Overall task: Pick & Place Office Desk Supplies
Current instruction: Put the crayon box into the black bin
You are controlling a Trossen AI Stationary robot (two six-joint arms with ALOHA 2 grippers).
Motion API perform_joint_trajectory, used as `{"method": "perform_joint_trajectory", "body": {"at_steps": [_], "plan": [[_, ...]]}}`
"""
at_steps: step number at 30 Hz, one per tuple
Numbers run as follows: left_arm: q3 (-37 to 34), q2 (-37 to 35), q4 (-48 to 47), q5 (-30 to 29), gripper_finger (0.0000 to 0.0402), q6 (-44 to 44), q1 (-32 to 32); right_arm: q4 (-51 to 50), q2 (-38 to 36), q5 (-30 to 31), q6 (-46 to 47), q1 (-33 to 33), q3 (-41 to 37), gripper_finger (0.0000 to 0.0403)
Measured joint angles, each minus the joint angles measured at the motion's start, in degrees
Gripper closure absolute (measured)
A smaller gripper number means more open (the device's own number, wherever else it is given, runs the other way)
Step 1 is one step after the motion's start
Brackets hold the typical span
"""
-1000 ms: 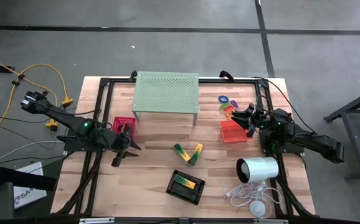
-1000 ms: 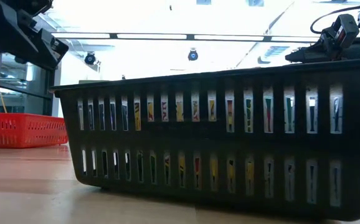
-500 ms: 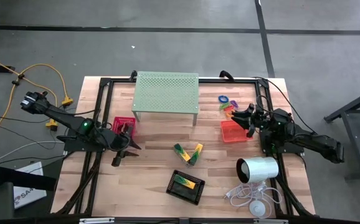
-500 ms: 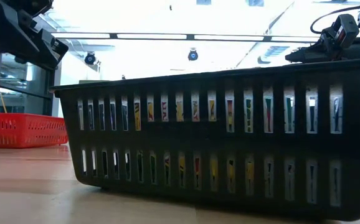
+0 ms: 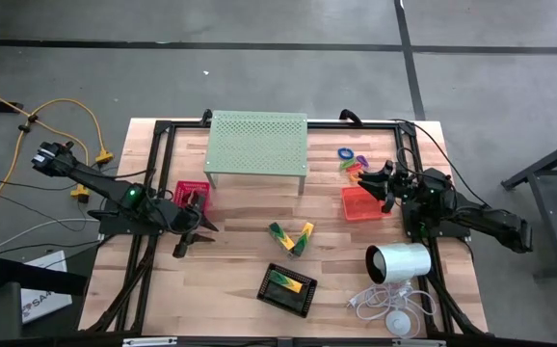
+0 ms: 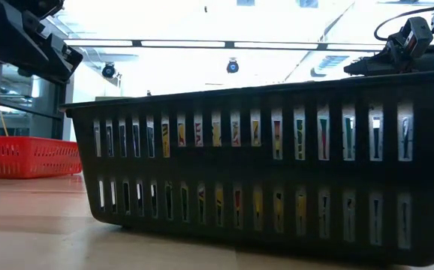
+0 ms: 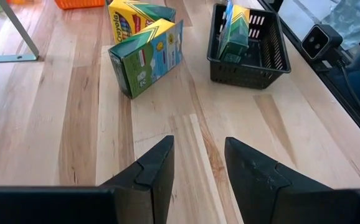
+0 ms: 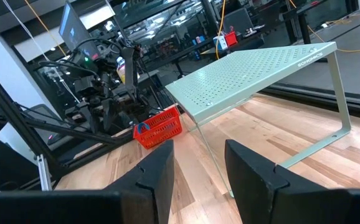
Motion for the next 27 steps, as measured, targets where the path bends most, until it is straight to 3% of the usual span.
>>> {"method": "perform_joint_trajectory", "body": {"at_steps": [22,27], "plan": [[0.02,0.00,-0.07,0.07,0.0266,0.00,0.00,0.11,0.00,0.01,0.06,0.01,-0.01,0.0272],[0.02,0.00,-0.07,0.07,0.0266,0.00,0.00,1.12,0.01,-3.47,4.84,0.01,-0.01,0.0272]]}}
